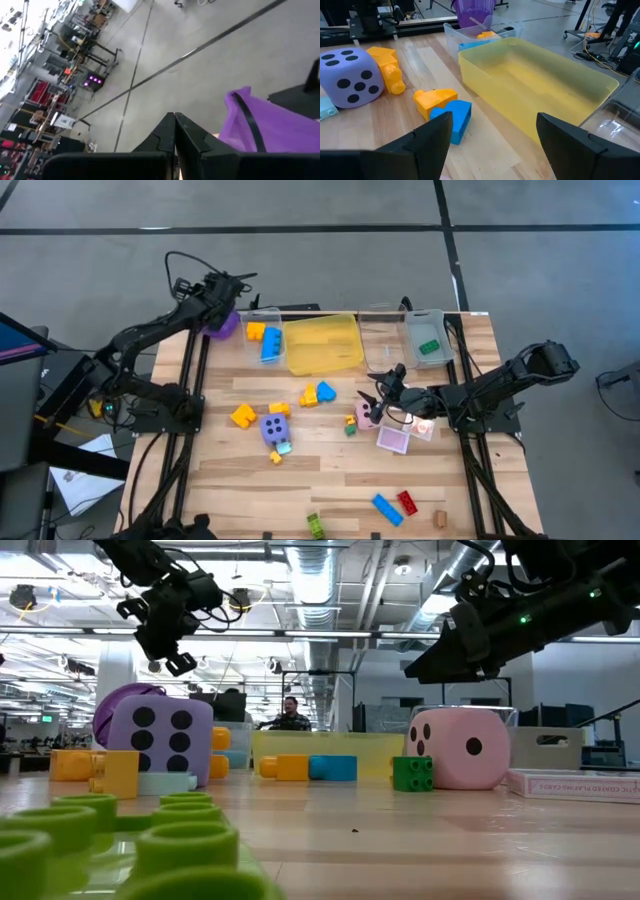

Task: Pick & Place Toys
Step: Adjust the violet bucket

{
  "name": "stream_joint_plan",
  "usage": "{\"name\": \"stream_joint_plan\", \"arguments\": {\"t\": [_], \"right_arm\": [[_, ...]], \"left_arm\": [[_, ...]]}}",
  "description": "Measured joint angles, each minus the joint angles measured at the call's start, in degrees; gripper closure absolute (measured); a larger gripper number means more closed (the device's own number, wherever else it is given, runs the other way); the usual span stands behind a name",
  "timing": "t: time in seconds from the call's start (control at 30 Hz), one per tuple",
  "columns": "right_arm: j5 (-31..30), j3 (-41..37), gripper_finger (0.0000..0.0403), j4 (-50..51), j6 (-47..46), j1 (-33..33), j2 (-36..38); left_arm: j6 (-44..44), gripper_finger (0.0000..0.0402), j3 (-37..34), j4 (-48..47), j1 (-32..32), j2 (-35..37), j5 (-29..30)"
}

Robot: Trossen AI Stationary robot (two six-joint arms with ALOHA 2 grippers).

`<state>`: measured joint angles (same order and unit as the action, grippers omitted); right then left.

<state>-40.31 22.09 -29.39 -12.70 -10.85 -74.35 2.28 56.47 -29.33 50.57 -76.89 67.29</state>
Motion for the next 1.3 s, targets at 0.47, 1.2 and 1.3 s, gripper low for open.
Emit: {"name": "stream_joint_plan", "arguments": {"t": [0.47, 1.2, 1.3], "right_arm": [[0.0, 0.0, 0.0121, 0.4, -0.9, 0.0, 0.0], [0.1, 0.0, 0.0121, 0.7, -0.9, 0.0, 0.0], [0.1, 0.0, 0.0121, 0.7, -0.9, 0.0, 0.0]], "left_arm": [[-8.2, 0.0401, 0.0, -4.8, 0.3, -0.4, -12.7], [-16.8, 0.0402, 0.0, -9.3, 0.4, -0.4, -30.7], [-16.8, 0.0401, 0.0, -9.2, -0.4, -0.4, -30.7]]}}
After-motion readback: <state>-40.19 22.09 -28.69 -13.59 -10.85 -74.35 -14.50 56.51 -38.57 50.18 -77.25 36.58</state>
